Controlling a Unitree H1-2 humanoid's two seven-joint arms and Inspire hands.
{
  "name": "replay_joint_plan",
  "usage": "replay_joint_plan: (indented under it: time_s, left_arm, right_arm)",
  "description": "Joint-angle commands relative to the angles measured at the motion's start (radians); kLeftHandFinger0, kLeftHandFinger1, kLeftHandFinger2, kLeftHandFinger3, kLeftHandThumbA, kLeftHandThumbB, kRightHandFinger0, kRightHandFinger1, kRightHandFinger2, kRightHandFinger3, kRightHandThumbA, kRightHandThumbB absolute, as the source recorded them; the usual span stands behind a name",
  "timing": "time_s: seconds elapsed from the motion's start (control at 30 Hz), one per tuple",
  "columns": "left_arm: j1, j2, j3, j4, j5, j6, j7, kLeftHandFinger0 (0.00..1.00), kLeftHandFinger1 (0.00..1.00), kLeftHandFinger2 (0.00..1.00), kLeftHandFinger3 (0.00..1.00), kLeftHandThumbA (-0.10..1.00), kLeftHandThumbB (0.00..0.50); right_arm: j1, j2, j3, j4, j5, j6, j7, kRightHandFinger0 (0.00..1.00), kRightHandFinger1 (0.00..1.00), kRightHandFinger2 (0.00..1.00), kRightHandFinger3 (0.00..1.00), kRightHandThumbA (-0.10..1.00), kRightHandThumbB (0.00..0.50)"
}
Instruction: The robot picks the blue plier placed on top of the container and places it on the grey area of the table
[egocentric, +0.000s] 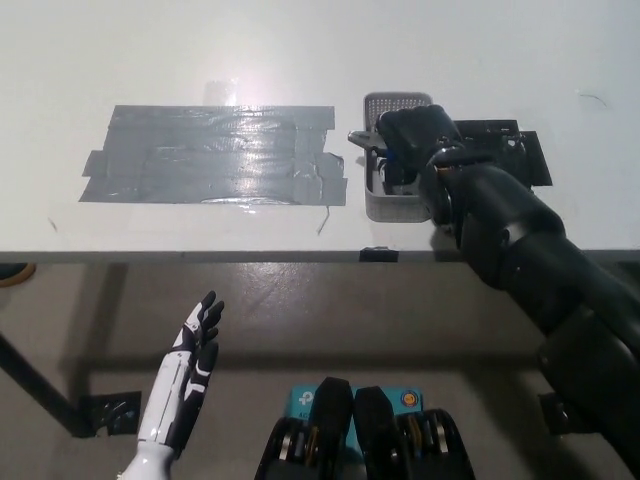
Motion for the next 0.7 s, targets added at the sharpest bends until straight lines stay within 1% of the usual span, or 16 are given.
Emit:
replay_joint_plan:
  time_s: [0.0, 0.03, 0.07, 0.1, 0.13, 0.17, 0.2, 0.27, 0.3, 0.33, 0.4, 0.43, 0.5, 0.53, 0.6, 0.67]
  left_arm:
    - [-0.017, 0.009, 0.001, -0.009, -0.018, -0.033, 0.007, 1.0, 1.0, 1.0, 1.0, 1.0, 0.089]
    - [-0.018, 0.01, 0.002, -0.008, -0.02, -0.034, 0.006, 1.0, 1.0, 1.0, 1.0, 1.0, 0.082]
    - [-0.019, 0.011, 0.002, -0.008, -0.021, -0.035, 0.005, 1.0, 1.0, 1.0, 1.0, 1.0, 0.081]
    - [-0.021, 0.012, 0.002, -0.002, -0.022, -0.043, 0.007, 1.0, 1.0, 1.0, 1.0, 1.0, 0.072]
    - [-0.021, 0.013, 0.002, 0.004, -0.024, -0.054, 0.008, 1.0, 1.0, 1.0, 1.0, 1.0, 0.063]
    - [-0.023, 0.014, 0.002, 0.005, -0.024, -0.055, 0.008, 1.0, 1.0, 1.0, 1.0, 1.0, 0.062]
    - [-0.025, 0.014, 0.002, 0.005, -0.024, -0.054, 0.009, 1.0, 1.0, 1.0, 1.0, 1.0, 0.061]
    - [-0.024, 0.012, 0.002, 0.0, -0.026, -0.043, 0.008, 1.0, 1.0, 1.0, 1.0, 1.0, 0.063]
    - [-0.024, 0.014, 0.0, -0.002, -0.023, -0.042, 0.007, 1.0, 1.0, 1.0, 1.0, 1.0, 0.062]
    - [-0.025, 0.015, 0.001, -0.003, -0.025, -0.042, 0.006, 1.0, 1.0, 1.0, 1.0, 1.0, 0.061]
    - [-0.025, 0.015, 0.0, -0.002, -0.024, -0.042, 0.007, 1.0, 1.0, 1.0, 1.0, 1.0, 0.05]
    - [-0.025, 0.015, 0.0, -0.002, -0.024, -0.041, 0.007, 1.0, 1.0, 1.0, 1.0, 1.0, 0.049]
    - [-0.025, 0.016, -0.002, -0.002, -0.016, -0.041, 0.01, 1.0, 1.0, 1.0, 1.0, 1.0, 0.048]
    - [-0.025, 0.017, -0.002, -0.003, -0.015, -0.038, 0.009, 1.0, 1.0, 1.0, 1.0, 1.0, 0.05]
    - [-0.027, 0.017, -0.003, -0.005, -0.016, -0.037, 0.008, 1.0, 1.0, 1.0, 1.0, 1.0, 0.038]
    - [-0.025, 0.018, -0.003, -0.008, -0.012, -0.034, 0.008, 1.0, 1.0, 1.0, 1.0, 1.0, 0.034]
  right_arm:
    - [-0.065, -0.067, 0.008, 0.009, -0.054, -0.033, -0.135, 0.0, 0.0, 0.14, 0.52, -0.1, 0.264]
    - [-0.07, -0.067, 0.007, 0.011, -0.055, -0.036, -0.138, 0.0, 0.02, 0.13, 0.5, -0.1, 0.264]
    - [-0.075, -0.067, 0.006, 0.011, -0.057, -0.036, -0.138, 0.0, 0.06, 0.17, 0.49, -0.1, 0.264]
    - [-0.085, -0.073, 0.011, 0.004, -0.067, -0.051, -0.157, 0.02, 0.22, 0.37, 0.47, -0.1, 0.266]
    - [-0.094, -0.078, 0.024, 0.001, -0.086, -0.056, -0.174, 0.0, 0.24, 0.43, 0.45, -0.1, 0.266]
    - [-0.095, -0.078, 0.025, 0.002, -0.088, -0.057, -0.176, 0.0, 0.27, 0.54, 0.45, -0.1, 0.267]
    - [-0.111, -0.081, 0.038, -0.007, -0.104, -0.048, -0.165, 0.0, 0.28, 0.58, 0.5, -0.1, 0.274]
    - [-0.129, -0.083, 0.048, -0.014, -0.11, -0.046, -0.157, 0.0, 0.27, 0.6, 0.51, -0.1, 0.269]
    - [-0.143, -0.085, 0.053, -0.018, -0.114, -0.052, -0.152, 0.0, 0.29, 0.67, 0.51, -0.1, 0.256]
    - [-0.154, -0.086, 0.054, -0.018, -0.116, -0.059, -0.15, 0.0, 0.31, 0.71, 0.49, -0.1, 0.262]
    - [-0.168, -0.091, 0.076, -0.025, -0.146, -0.064, -0.17, 0.0, 0.35, 0.78, 0.36, -0.1, 0.248]
    - [-0.173, -0.092, 0.082, -0.026, -0.153, -0.063, -0.174, 0.0, 0.36, 0.8, 0.36, -0.1, 0.246]
    - [-0.191, -0.093, 0.082, -0.031, -0.156, -0.074, -0.173, 0.03, 0.39, 0.76, 0.47, -0.1, 0.267]
    - [-0.196, -0.093, 0.077, -0.031, -0.153, -0.082, -0.182, 0.02, 0.32, 0.62, 0.51, -0.1, 0.311]
    - [-0.21, -0.088, 0.084, -0.029, -0.167, -0.082, -0.19, 0.0, 0.18, 0.46, 0.51, -0.1, 0.32]
    - [-0.222, -0.08, 0.086, -0.036, -0.172, -0.082, -0.185, 0.0, 0.08, 0.4, 0.46, -0.1, 0.327]
